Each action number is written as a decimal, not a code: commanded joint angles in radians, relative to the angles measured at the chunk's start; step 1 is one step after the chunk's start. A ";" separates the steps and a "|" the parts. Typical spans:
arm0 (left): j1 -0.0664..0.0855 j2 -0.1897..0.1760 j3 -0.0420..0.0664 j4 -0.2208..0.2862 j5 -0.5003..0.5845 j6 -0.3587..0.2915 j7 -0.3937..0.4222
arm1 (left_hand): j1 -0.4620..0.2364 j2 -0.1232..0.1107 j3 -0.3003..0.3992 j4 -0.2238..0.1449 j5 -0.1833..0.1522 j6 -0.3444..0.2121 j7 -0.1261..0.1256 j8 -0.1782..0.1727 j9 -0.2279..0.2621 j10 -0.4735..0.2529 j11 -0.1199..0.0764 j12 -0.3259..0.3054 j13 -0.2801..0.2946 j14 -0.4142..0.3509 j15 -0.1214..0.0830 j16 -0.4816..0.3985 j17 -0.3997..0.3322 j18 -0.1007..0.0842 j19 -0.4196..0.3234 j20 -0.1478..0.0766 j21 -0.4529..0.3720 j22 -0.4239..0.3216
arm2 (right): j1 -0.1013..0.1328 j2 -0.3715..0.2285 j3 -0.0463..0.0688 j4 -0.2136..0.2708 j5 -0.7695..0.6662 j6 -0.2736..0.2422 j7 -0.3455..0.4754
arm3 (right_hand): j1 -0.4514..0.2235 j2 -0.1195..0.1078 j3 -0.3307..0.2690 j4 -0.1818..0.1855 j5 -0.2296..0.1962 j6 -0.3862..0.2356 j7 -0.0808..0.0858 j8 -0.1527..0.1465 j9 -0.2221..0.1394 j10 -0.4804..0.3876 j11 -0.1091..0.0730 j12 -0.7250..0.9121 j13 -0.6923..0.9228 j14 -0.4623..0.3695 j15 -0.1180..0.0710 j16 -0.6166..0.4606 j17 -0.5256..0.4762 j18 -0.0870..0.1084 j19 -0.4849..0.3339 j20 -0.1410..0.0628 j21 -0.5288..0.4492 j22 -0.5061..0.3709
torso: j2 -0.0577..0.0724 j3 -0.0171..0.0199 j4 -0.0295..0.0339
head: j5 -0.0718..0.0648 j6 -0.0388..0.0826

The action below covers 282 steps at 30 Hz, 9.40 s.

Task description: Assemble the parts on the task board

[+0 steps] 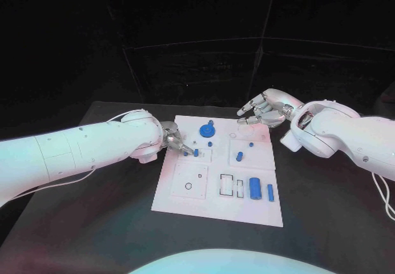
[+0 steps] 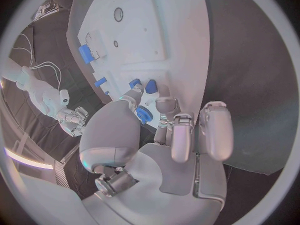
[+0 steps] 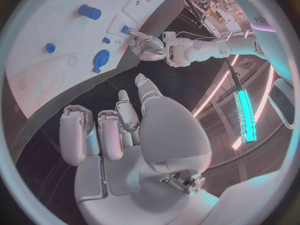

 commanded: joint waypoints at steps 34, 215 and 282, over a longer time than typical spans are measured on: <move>0.009 0.097 0.000 -0.087 -0.215 -0.210 0.653 | 0.445 0.051 0.050 -0.168 0.003 -0.096 0.127 -0.328 -0.292 -0.393 0.144 -0.543 -0.586 -0.232 0.115 -0.563 -0.470 0.129 -0.305 0.101 -0.748 -0.667 | 0.002 0.008 0.000 -0.008 -0.006 -0.016 -0.003 | 0.000 0.017 -0.008 0.000 0.019 0.006 -0.001 0.006 -0.002 -0.005 -0.005 -0.005 -0.004 0.064 -0.009 -0.008 0.076 0.016 -0.011 -0.003 -0.010 0.006 | 0.003 0.0020 -0.0050 | -0.027 0.027; -0.055 0.092 0.031 -0.178 -0.334 -0.134 0.535 | 0.344 0.022 0.230 -0.261 0.000 0.061 0.130 -0.635 -0.374 -0.192 0.140 -0.898 -0.773 0.001 0.105 -0.217 -0.209 0.060 -0.075 0.086 -0.302 -0.227 | 0.001 0.017 0.000 -0.017 -0.002 -0.009 0.001 | 0.004 0.021 -0.008 -0.002 0.030 0.006 -0.001 0.009 -0.002 -0.005 -0.006 -0.004 -0.004 0.063 -0.009 -0.010 0.074 0.017 -0.012 -0.003 -0.011 0.004 | 0.002 0.0006 -0.0022 | -0.031 0.027; -0.045 -0.165 0.041 0.035 0.924 -0.292 0.991 | 0.344 0.100 0.131 -0.215 0.002 0.096 0.154 -0.624 -0.368 -0.213 0.154 -0.833 -0.760 -0.198 0.120 -0.461 -0.656 0.129 -0.256 0.106 -0.734 -0.596 | -0.121 0.050 -0.001 -0.060 -0.789 0.092 -0.153 | 0.107 -0.032 0.380 -0.083 -0.152 0.187 -0.015 -0.025 0.001 -0.173 0.000 -1.028 -1.151 0.037 -0.013 -0.190 -0.167 0.041 -0.041 -0.004 -0.096 -0.125 | 0.003 0.0018 -0.0029 | -0.094 0.043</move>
